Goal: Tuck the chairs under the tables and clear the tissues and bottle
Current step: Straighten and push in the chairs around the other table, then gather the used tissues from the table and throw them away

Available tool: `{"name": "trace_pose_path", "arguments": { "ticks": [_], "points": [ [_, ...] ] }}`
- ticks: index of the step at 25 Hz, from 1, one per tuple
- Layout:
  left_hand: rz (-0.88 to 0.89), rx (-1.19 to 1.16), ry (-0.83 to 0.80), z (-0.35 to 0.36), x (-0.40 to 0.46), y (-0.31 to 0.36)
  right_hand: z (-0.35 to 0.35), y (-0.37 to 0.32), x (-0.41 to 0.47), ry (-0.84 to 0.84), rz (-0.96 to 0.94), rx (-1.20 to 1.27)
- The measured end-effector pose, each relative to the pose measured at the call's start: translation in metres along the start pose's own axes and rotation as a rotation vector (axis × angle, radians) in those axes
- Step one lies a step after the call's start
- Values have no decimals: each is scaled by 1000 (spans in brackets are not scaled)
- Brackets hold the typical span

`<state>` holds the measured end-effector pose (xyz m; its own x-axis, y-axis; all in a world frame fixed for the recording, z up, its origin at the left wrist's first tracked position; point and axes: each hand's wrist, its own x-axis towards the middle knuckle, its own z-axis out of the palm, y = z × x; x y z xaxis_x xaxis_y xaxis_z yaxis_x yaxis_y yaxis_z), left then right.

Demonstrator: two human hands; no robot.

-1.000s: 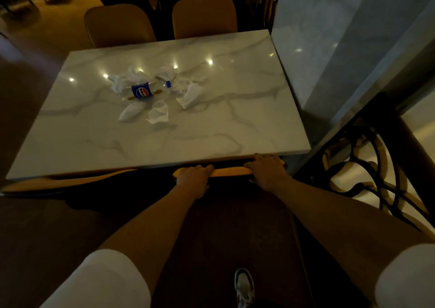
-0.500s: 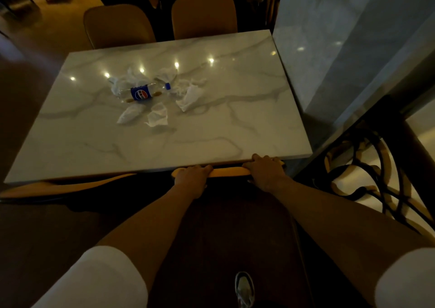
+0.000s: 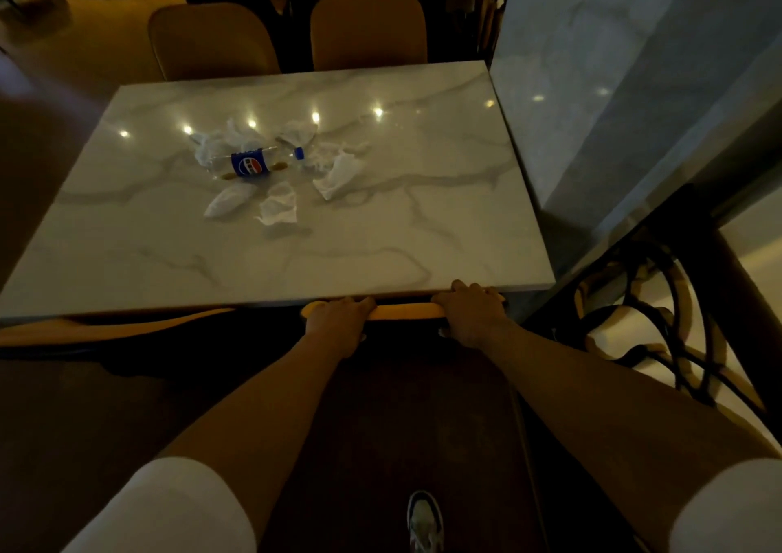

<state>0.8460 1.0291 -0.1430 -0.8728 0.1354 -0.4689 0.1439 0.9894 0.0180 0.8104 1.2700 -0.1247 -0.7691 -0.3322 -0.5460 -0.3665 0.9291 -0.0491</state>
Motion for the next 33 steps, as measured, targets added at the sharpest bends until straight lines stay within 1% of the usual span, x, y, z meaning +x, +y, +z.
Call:
{"name": "trace_pose_path", "arguments": {
  "ticks": [4, 7, 10, 13, 15, 19, 21, 23, 25, 27, 30, 33],
  "points": [
    [-59, -3, -46, -4, -8, 3, -4, -2, -3, -59, -2, 54],
    [-86, -108, -87, -6, -15, 0, -9, -3, -7, -101, -4, 63],
    [-53, -220, -59, -11, -31, -11, -21, -11, -11, -167, -88, 118],
    [-102, -295, -14, -22, -57, -29, -35, -48, -8, -177, -180, 242],
    [-159, -349, 29, -27, -75, -53, -47, -91, -1, -144, -235, 293],
    [-313, -524, 142, -35, -121, -125, -65, -187, 20, -71, -357, 231],
    [-383, -568, 186, -35, -153, -176, -74, -244, 29, -55, -401, 205],
    [-429, -571, 211, -30, -188, -236, -85, -305, 37, 9, -417, 184],
    [-469, -604, 209, -16, -219, -298, -97, -365, 42, 99, -417, 191],
    [-533, -657, 190, -2, -246, -355, -110, -422, 47, 146, -403, 232],
    [-557, -692, 183, 12, -287, -440, -127, -512, 56, 130, -399, 224],
    [-605, -739, 239, 16, -319, -518, -136, -599, 74, 162, -380, 194]
  ]
}}
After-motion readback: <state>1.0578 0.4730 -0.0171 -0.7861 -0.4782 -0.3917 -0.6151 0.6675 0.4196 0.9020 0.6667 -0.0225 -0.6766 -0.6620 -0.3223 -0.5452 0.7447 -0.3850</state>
